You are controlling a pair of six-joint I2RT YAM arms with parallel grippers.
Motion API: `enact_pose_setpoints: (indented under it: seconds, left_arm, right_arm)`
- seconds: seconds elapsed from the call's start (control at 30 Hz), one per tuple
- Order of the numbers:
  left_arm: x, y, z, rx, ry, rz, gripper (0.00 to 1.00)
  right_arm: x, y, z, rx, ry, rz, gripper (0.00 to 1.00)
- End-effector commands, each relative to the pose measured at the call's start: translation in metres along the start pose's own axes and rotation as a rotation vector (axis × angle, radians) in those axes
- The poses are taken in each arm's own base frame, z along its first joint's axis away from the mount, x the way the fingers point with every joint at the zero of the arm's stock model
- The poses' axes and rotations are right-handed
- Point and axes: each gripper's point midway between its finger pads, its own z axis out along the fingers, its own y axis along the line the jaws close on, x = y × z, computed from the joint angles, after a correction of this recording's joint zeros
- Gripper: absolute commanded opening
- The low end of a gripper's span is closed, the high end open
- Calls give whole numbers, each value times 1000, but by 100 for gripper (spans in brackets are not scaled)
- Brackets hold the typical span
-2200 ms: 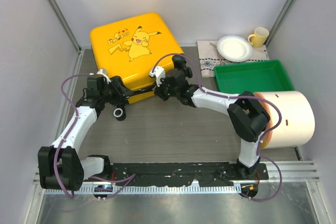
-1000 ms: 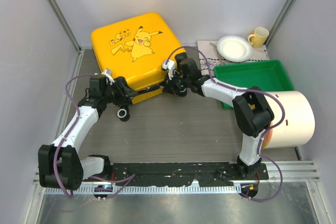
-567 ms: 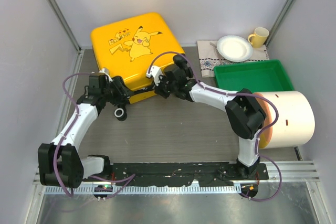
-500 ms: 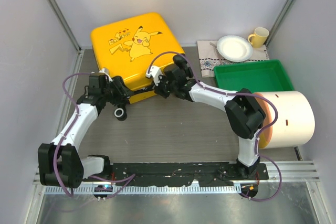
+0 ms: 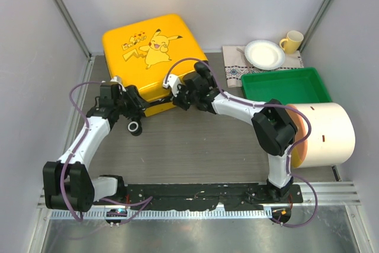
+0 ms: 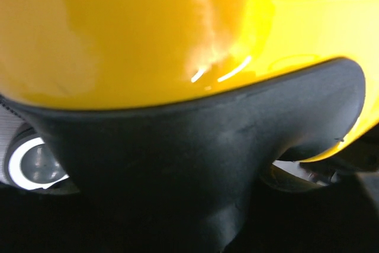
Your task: Open, take out, and arrange the luggage
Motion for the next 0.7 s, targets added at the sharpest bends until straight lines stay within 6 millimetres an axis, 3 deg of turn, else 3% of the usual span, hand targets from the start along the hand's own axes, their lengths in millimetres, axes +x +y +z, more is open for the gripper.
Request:
enact_pose_setpoints:
  seconds: [0.0,0.07,0.17,0.2,0.27,0.3,0.53,0.63,0.67]
  left_arm:
    - [-12,-33,41,147,-54,91,0]
    - [-12,-33,40,147,-56,94,0]
    - [-13,-30,37,132,-62,99,0]
    - [-13,-30,35,133,-65,103,0]
    - [-12,-28,34,129,-67,103,0]
    - [-10,-25,34,124,-66,97,0]
    - [-16,-26,29,147,-87,95,0]
    - [-20,-37,26,190,-86,118,13]
    - [-26,-46,22,218,-92,137,32]
  right_arm:
    - [-144,238,-29,-786,-482,-186,1]
    - [-143,236,-26,-776,-471,-155,1]
    - [-137,217,-26,-743,-428,-42,1]
    - [-124,203,-23,-710,-398,-3,1]
    - [-117,184,-27,-659,-383,27,1]
    - [-102,170,-25,-630,-342,67,1]
    - [-74,131,-30,-509,-279,115,1]
    - [-76,124,-25,-480,-276,138,1]
    - [-77,116,-23,-458,-276,152,1]
